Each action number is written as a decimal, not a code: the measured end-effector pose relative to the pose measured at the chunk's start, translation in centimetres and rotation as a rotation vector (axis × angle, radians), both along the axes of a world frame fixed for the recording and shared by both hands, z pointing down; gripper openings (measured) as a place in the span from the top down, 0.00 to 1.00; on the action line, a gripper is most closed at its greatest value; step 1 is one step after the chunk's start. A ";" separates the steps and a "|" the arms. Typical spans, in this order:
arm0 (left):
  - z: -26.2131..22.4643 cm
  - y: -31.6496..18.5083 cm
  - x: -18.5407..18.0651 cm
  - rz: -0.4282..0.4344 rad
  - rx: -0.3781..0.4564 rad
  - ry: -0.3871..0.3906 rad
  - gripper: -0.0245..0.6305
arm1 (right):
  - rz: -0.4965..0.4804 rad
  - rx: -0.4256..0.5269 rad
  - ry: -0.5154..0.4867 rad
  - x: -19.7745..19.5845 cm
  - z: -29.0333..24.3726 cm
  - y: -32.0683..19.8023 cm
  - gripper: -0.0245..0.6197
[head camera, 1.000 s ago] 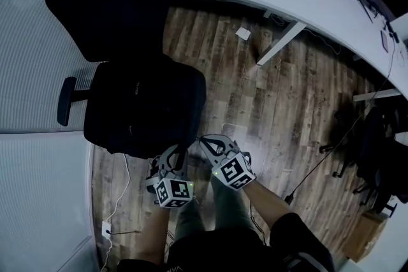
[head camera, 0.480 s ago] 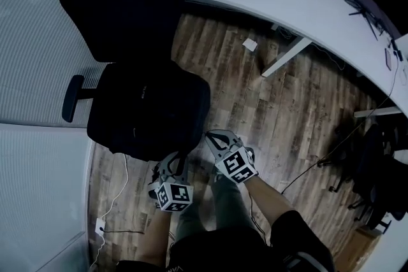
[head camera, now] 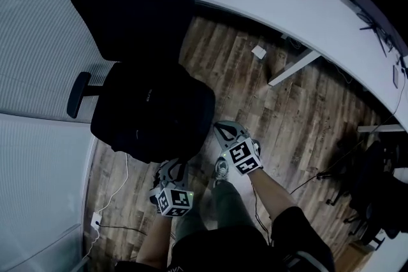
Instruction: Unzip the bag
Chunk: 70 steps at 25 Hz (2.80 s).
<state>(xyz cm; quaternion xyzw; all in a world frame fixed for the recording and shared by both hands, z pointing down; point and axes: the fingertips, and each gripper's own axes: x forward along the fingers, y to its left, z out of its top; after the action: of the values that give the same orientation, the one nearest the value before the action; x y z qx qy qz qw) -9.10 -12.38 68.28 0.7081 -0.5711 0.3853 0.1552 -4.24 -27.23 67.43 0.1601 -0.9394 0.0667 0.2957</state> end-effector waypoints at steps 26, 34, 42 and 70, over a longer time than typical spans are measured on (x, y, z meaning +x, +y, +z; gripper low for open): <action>0.6 -0.5 -1.2 -0.147 -0.016 0.026 0.83 | -0.062 0.003 0.103 -4.5 2.9 -11.2 0.89; 0.9 -0.8 -1.7 -0.153 -0.017 0.026 0.84 | -0.085 0.007 0.136 -5.6 4.1 -12.4 0.89; 0.7 -1.1 -1.4 -0.135 -0.025 0.020 0.84 | -0.070 0.002 0.141 -5.8 4.4 -13.2 0.89; -4.2 0.0 -1.5 -0.088 0.054 0.151 0.75 | 0.125 0.013 0.003 -1.2 -3.4 -3.4 0.89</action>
<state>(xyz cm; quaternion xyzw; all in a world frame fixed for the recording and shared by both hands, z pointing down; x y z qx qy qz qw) -10.60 -12.37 64.10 0.7130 -0.5986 0.3083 0.1956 -5.46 -30.67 64.01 0.2206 -0.9275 0.0788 0.2913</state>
